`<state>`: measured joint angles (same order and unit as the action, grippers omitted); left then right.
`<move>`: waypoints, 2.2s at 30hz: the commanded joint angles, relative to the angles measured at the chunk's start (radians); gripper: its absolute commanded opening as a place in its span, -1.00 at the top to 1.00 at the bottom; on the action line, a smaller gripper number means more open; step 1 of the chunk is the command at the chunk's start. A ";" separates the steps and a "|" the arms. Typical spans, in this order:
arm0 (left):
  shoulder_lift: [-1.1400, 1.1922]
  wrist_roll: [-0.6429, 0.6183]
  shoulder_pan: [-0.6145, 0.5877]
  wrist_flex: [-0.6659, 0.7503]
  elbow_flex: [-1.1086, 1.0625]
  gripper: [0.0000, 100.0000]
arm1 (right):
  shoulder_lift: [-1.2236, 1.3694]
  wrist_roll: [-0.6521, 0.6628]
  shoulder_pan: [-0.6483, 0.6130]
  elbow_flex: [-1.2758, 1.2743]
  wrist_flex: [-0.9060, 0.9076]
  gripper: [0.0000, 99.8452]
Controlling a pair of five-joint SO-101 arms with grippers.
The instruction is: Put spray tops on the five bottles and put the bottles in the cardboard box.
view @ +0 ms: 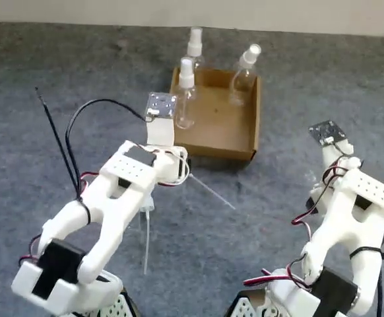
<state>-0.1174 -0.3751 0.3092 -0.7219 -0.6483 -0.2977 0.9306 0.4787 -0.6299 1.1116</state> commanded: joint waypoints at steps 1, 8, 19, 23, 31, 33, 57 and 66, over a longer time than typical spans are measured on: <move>0.027 -0.017 0.013 0.021 0.088 0.64 | -0.035 0.003 0.021 -0.010 -0.018 0.99; 0.124 -0.109 0.007 0.058 0.101 0.64 | -0.035 0.006 0.021 -0.042 -0.019 0.99; 0.139 -0.176 -0.031 0.080 0.099 0.64 | -0.036 0.005 0.021 -0.042 -0.019 0.99; 0.139 -0.175 -0.019 0.080 0.101 0.64 | -0.036 0.003 0.021 -0.042 -0.019 0.99; 0.139 -0.086 0.008 0.075 0.096 0.86 | -0.036 0.005 0.022 -0.042 -0.019 0.99; 0.139 -0.048 0.004 0.072 0.094 0.87 | -0.036 0.006 0.031 -0.042 -0.019 0.99; 0.127 0.324 -0.228 -0.522 0.360 0.64 | -0.038 0.008 0.036 -0.042 -0.019 0.99; 0.139 0.381 -0.285 -0.448 0.361 0.64 | -0.038 0.006 0.033 -0.042 -0.018 0.99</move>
<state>0.0269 0.0023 0.0391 -1.2144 -0.3061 -0.2977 0.9306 0.5048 -0.6759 1.1055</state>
